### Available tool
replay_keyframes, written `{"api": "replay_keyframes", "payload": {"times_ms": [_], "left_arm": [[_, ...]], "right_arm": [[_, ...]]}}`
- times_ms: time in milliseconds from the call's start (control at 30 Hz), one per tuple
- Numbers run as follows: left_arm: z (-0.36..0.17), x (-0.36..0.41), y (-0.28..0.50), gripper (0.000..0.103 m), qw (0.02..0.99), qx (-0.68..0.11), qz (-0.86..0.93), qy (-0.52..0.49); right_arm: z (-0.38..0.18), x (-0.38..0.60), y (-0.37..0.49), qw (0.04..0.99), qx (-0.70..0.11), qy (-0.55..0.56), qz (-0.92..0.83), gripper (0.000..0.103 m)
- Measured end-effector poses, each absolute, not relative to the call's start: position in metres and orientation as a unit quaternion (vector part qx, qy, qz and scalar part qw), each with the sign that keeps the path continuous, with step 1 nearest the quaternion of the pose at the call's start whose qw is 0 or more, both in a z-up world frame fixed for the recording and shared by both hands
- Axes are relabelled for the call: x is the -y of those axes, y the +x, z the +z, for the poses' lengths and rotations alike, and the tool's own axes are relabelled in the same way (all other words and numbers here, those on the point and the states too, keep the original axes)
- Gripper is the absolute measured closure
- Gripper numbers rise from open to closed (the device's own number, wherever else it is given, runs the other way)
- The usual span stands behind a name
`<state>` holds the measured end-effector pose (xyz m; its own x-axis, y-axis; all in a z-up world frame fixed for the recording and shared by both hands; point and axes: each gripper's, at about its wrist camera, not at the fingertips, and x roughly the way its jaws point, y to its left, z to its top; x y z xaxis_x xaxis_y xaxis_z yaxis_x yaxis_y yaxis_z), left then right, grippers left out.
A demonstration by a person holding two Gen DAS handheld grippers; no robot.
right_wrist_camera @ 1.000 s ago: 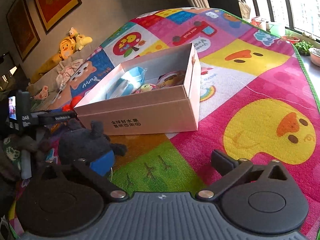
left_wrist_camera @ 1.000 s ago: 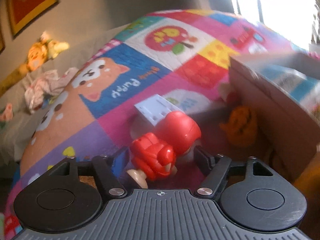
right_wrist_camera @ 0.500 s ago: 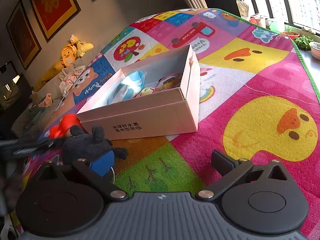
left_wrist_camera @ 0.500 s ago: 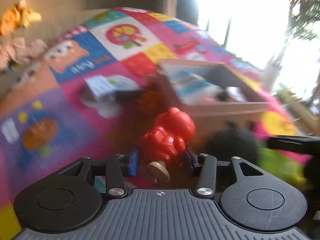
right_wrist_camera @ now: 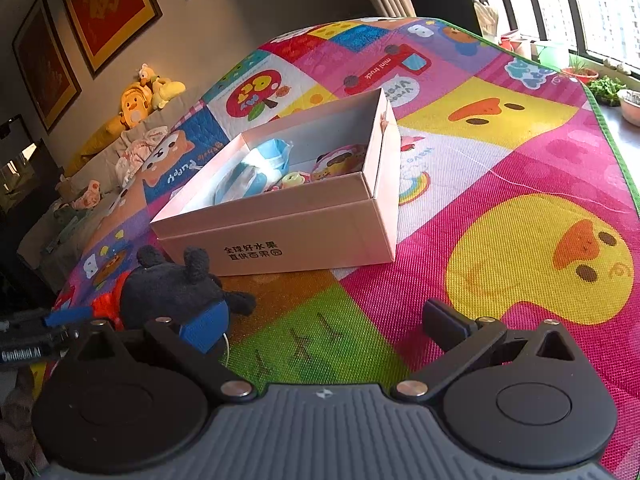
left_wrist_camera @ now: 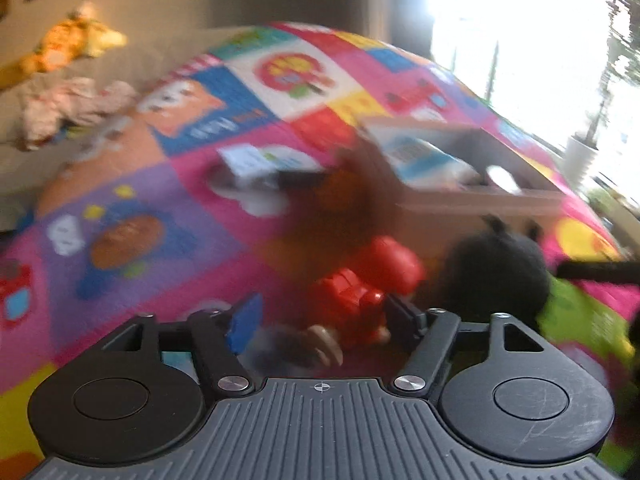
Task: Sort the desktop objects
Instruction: 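Grasp the red wooden toy with the left tool while the right tool holds the plush, then carry the red toy into the white box with the left tool while the right tool lifts the plush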
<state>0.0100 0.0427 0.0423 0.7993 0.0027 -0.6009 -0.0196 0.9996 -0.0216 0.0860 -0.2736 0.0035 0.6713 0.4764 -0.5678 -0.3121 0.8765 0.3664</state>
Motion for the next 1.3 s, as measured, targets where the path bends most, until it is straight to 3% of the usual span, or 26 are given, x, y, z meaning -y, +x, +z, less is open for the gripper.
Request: {"api": "replay_keyframes", "payload": {"times_ms": [133,400,667,967,1100,1300], "left_arm": [[0.052,-0.071,0.016,0.025,0.952,-0.290,0.096,-0.016],[0.043,-0.067,0.026,0.007,0.953,-0.303,0.008,0.000],[0.022,-0.062,0.058,0.007,0.932,-0.336,-0.108,-0.086],[0.041,-0.017,0.008,0.006,0.905,-0.327,-0.259,-0.083],[0.045,-0.013,0.004,0.004,0.931,-0.309,-0.191,-0.021],[0.039,-0.061,0.053,0.003,0.951,-0.283,-0.087,-0.092]], "right_arm": [[0.004,0.273,0.086,0.906,-0.342,0.120,0.217,0.000],[0.003,0.270,0.086,0.907,-0.346,0.108,0.215,0.000],[0.004,0.277,0.089,0.900,-0.350,0.121,0.232,0.000],[0.002,0.296,0.093,0.886,-0.348,0.181,0.246,0.000],[0.003,0.293,0.092,0.890,-0.347,0.170,0.243,0.000],[0.004,0.288,0.090,0.893,-0.346,0.159,0.241,0.000]]}}
